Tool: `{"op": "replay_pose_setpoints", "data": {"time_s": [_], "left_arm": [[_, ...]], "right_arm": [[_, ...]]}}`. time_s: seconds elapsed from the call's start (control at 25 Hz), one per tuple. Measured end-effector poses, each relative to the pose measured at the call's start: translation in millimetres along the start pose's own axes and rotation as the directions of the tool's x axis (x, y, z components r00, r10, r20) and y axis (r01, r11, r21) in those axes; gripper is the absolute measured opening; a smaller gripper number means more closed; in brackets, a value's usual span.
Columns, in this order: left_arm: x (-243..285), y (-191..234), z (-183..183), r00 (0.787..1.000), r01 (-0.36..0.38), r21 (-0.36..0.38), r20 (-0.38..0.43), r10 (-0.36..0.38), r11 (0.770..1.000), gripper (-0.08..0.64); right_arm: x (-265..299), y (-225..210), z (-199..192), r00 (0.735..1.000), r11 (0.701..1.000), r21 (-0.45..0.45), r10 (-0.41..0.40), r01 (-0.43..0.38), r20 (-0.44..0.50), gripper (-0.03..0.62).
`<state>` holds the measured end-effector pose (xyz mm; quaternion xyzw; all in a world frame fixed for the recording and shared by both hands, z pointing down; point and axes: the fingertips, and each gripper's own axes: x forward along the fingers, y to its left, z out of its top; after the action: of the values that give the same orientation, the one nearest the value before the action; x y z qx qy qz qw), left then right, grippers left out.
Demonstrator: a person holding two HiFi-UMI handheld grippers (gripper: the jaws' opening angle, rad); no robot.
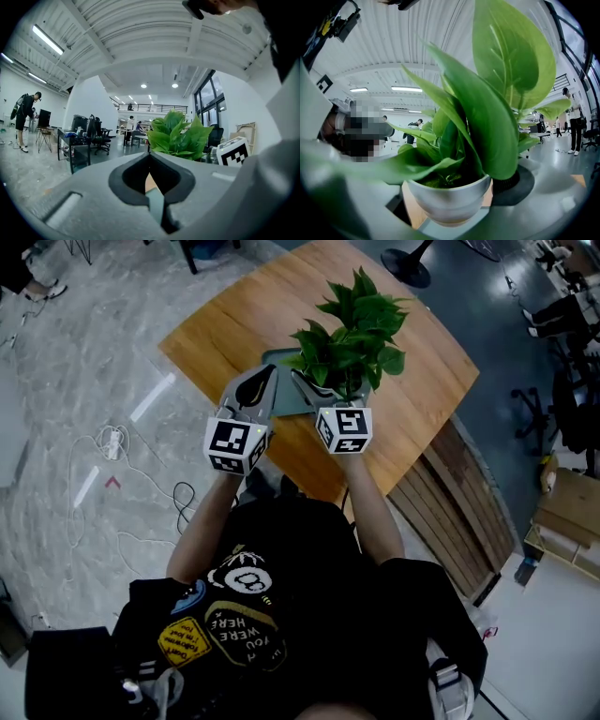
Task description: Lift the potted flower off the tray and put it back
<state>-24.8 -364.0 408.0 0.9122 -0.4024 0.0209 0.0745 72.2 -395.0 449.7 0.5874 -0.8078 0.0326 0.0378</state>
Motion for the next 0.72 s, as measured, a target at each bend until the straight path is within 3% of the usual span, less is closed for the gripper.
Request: {"op": "replay_pose_setpoints", "data": {"time_s": [0.4,0.72], "left_arm": [[-0.3,7.0,-21.6,0.998,-0.047,-0.005,-0.041,0.047,0.999,0.000],[31.6,19.4,-75.8,0.996,-0.046,0.037,-0.068,0.049,0.998,0.000]], "right_arm": [[10.5,-14.2,-23.4,1.000,1.000,0.004,0.019,-0.019,-0.001,0.543],[42.3,-42.9,-102.8,0.999,0.999,0.000,0.032,-0.032,-0.010,0.543]]}}
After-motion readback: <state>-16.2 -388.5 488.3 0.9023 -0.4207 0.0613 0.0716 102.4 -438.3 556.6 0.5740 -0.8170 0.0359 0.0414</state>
